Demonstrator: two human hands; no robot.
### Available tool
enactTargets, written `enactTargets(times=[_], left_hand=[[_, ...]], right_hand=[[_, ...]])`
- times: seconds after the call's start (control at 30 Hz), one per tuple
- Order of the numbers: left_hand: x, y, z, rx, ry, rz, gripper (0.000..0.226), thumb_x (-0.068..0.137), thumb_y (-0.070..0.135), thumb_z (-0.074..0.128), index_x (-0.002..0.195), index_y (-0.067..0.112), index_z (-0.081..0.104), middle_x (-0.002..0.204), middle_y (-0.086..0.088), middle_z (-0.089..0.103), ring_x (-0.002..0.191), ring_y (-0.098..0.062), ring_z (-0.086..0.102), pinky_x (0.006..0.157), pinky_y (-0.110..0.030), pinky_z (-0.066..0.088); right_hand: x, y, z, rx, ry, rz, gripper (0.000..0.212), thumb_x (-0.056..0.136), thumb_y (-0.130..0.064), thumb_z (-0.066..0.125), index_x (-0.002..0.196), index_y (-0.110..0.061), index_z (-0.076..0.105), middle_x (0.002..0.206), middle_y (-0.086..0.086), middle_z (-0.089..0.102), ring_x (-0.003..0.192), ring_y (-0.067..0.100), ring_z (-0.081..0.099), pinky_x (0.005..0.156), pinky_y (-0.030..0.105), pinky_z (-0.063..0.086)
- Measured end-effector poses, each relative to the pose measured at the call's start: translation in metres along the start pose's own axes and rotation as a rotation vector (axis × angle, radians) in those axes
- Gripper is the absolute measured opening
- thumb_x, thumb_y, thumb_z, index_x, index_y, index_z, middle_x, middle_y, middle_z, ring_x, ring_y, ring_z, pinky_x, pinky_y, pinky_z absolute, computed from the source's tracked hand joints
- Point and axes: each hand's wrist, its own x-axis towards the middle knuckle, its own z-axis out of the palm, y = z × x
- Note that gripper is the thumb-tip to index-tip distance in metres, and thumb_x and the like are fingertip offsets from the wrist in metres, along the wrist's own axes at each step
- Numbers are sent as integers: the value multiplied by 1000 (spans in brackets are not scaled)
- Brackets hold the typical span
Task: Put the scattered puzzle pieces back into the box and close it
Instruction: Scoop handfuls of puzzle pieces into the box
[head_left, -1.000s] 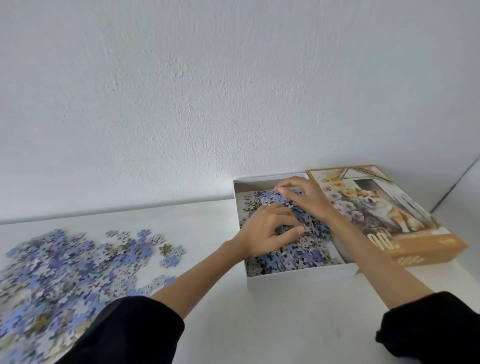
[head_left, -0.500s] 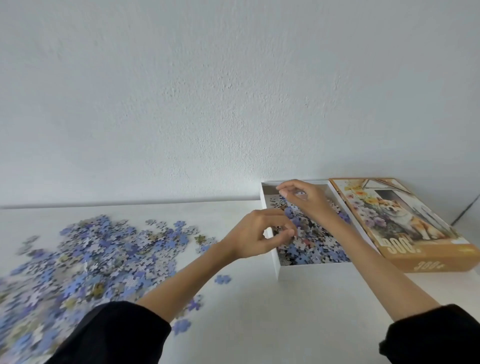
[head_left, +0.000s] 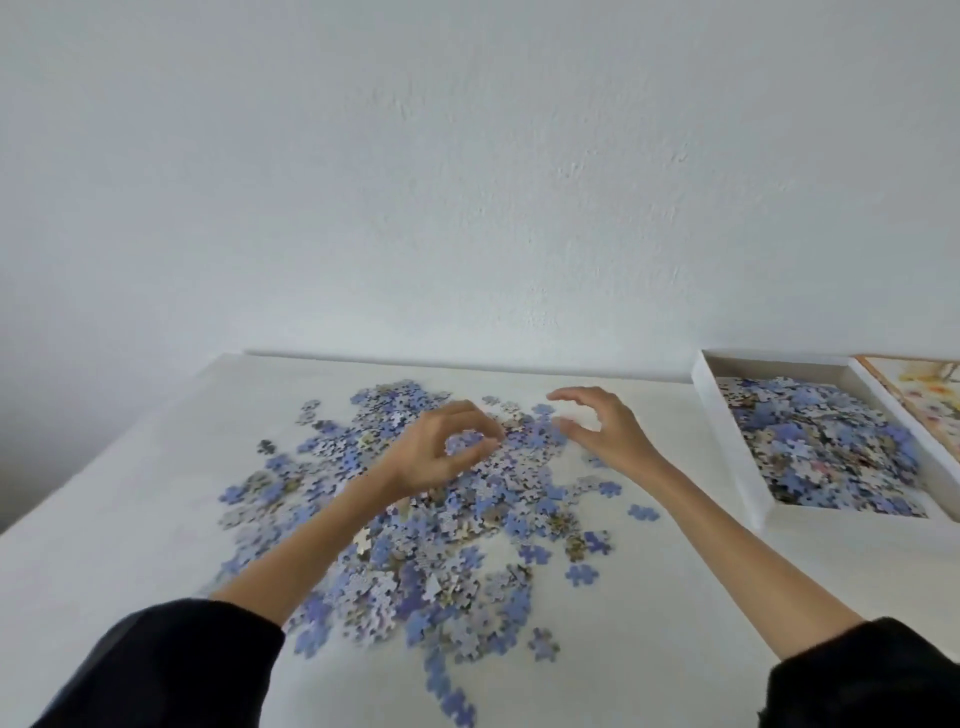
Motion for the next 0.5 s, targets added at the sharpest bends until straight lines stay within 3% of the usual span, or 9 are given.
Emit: enactTargets(times=[0.07, 0.13, 0.2, 0.3, 0.43, 0.5], left_hand=[[-28, -32, -19, 20, 2, -118, 48, 81, 69, 40, 106, 32, 58, 108, 13, 56, 103, 0, 53, 93, -34, 44], [-54, -60, -34, 48, -37, -251, 66, 69, 83, 37, 116, 39, 49, 124, 8, 48, 115, -7, 45, 101, -40, 37], [-75, -80, -45, 104, -124, -351, 83, 57, 92, 37, 127, 48, 33, 139, 3, 34, 125, -13, 34, 105, -47, 33], [-96, -96, -50, 151, -243, -380, 102, 48, 95, 41, 135, 56, 5, 150, 3, 13, 136, -22, 19, 109, -58, 24], [-104, -94, -41, 177, -297, -285, 125, 39, 96, 41, 141, 47, -12, 153, 10, -5, 142, -22, 2, 112, -60, 0], [-101, -90, -36, 176, -350, -252, 131, 37, 96, 42, 141, 44, -19, 153, 11, -13, 143, -21, -6, 109, -59, -10]], right_hand=[[6, 0, 27, -37, -48, 29, 42, 77, -62, 56, 115, -46, 50, 129, -5, 51, 124, 16, 40, 103, 42, 35], [15, 0, 49, -80, -69, 88, 60, 67, -81, 45, 118, -52, 43, 136, -1, 44, 130, 21, 34, 104, 49, 32], [23, -1, 63, -121, -75, 169, 74, 62, -89, 36, 126, -51, 38, 146, 1, 34, 136, 23, 25, 108, 53, 25], [32, -11, 75, -154, -119, 206, 79, 69, -84, 30, 137, -43, 30, 152, 2, 21, 141, 21, 15, 113, 50, 12], [38, -29, 91, -245, -201, 120, 105, 52, -97, 11, 139, -40, 28, 149, -3, 31, 136, 19, 29, 112, 45, 17], [38, -37, 97, -318, -270, 71, 107, 49, -98, 9, 139, -43, 25, 149, -4, 30, 136, 18, 28, 112, 44, 16]])
